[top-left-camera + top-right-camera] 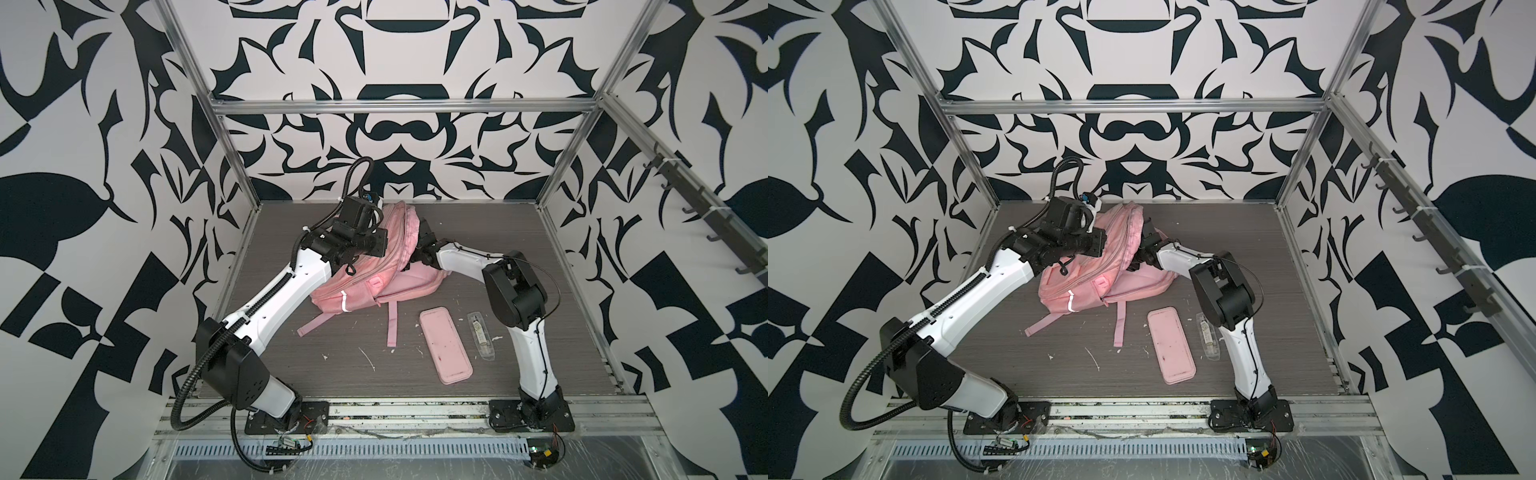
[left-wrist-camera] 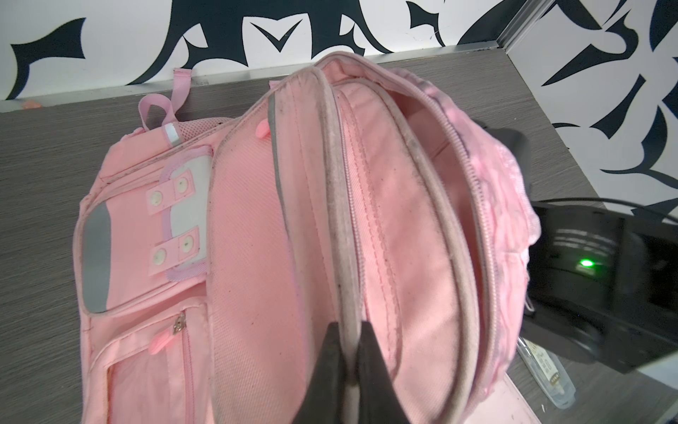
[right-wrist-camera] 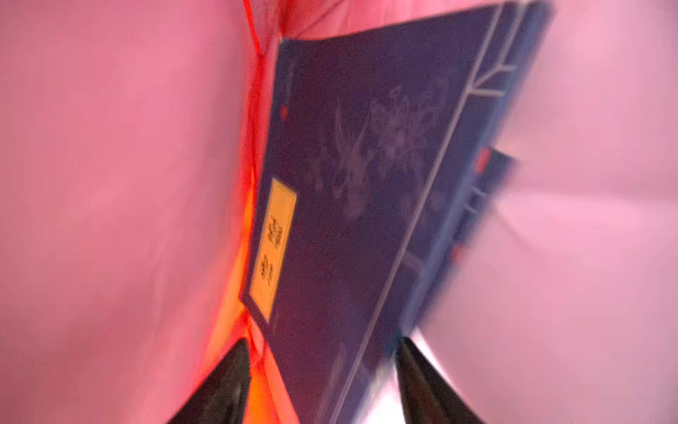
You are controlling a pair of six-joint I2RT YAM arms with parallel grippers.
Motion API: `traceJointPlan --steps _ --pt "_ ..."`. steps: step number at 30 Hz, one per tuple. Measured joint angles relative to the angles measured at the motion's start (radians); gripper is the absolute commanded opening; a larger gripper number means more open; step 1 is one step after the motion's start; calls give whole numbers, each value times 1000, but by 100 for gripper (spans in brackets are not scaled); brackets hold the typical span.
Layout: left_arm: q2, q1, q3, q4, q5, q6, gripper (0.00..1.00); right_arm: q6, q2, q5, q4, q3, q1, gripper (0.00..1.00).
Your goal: Pack the student bag
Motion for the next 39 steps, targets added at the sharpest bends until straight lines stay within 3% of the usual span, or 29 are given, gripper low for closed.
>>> traceJointPlan --steps 10,19,23,26,30,34,39 --pt "61 -2 9 18 -1 -51 0 -125 -334 92 -109 -325 -129 69" --pt "339 -24 205 8 42 -105 1 -200 -645 261 -184 -577 -130 64" --pt "443 -30 293 -6 60 -101 19 -227 -727 329 -187 -631 -72 59" --pt "444 -31 295 -10 72 -92 33 -251 -741 388 -186 -646 4 55" --pt "382 -32 226 0 61 -80 41 -274 -708 438 -172 -652 96 49" --pt "259 -32 74 3 35 -76 44 -296 -629 469 -138 -649 164 53" --pt "101 -32 -126 13 -8 -81 56 -334 -507 519 -117 -605 257 57"
